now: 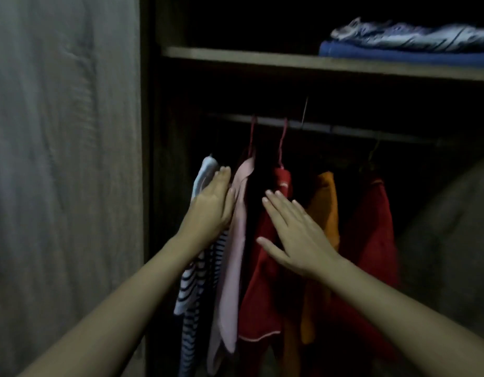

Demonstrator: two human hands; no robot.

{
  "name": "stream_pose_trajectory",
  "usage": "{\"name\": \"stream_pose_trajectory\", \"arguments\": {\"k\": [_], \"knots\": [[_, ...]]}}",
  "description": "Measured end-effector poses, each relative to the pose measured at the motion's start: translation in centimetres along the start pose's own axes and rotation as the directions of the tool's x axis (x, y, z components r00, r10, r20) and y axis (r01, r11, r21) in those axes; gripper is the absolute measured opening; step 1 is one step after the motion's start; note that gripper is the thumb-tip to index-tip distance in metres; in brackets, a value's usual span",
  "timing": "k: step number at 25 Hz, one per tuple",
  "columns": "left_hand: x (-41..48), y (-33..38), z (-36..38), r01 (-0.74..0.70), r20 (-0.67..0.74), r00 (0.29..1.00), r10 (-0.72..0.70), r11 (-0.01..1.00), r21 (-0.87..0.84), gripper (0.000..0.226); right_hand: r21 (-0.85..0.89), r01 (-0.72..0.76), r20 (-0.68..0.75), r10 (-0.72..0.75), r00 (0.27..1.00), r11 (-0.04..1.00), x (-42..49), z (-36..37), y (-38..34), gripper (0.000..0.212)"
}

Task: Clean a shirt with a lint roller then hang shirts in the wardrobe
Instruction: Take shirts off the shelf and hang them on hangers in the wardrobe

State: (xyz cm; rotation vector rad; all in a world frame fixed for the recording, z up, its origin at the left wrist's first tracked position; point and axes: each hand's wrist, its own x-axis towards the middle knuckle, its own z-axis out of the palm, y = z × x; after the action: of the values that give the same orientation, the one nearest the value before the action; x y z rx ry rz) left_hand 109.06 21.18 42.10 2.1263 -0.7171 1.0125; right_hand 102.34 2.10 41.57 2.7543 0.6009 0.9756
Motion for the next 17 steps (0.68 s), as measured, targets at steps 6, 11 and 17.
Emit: {"name": "stream_pose_trajectory", "arguments": {"k": [6, 11, 17], "knots": [[-8.3, -8.2, -6.0, -0.21, 0.083, 0.977, 0.194, 0.941, 0.266, 0.05, 0.199, 0.112, 0.084, -0.131, 0.988, 0.974, -2.4, 7.9, -13.5, 0.069], [-13.6, -15.8, -9.4, -0.397, 0.278, 0.91, 0.307, 0.838, 0.373, 0.055, 0.283, 0.175, 0.302, -0.26, 0.917, 0.943, -3.5, 13.9, -24.2, 0.064], [-13.9, -21.3, -9.3, -0.579, 0.45, 0.799, 0.398, 0.711, 0.399, 0.056, 0.0, 0.321, 0.592, -0.258, 0.763, 0.947, -1.4, 18.2, -28.6, 0.061]]}}
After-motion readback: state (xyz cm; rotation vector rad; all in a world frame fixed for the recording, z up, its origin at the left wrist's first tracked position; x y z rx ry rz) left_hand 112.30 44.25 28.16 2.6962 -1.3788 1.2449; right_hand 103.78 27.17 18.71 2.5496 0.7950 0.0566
